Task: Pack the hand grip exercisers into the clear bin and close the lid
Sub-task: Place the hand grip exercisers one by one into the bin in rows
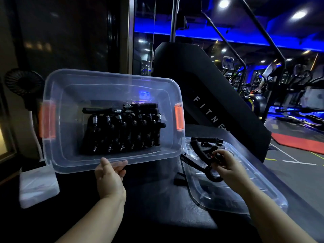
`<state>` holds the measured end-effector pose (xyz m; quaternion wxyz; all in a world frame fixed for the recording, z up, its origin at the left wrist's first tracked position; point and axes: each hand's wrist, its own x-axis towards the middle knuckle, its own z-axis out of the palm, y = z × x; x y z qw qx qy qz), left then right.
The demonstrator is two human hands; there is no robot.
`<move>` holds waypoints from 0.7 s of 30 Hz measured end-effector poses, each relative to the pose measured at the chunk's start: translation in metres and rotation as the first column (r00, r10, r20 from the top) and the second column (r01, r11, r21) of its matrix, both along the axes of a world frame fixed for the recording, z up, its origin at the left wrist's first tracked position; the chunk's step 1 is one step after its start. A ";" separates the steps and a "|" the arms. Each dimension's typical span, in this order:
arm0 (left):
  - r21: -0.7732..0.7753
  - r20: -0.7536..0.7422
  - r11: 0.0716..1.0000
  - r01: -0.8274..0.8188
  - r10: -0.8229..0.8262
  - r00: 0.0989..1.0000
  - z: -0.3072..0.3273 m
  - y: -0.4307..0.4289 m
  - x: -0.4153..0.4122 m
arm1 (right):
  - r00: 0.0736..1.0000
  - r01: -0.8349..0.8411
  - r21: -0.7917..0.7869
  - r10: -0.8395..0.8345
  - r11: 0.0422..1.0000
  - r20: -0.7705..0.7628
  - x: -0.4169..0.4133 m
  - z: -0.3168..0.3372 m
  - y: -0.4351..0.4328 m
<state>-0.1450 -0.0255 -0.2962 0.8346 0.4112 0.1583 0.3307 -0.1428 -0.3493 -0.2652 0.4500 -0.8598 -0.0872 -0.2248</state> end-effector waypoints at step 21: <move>-0.031 -0.028 0.999 0.023 -0.024 0.999 0.005 -0.001 -0.006 | 0.952 0.287 -0.194 -0.257 0.938 0.166 -0.026 0.013 0.024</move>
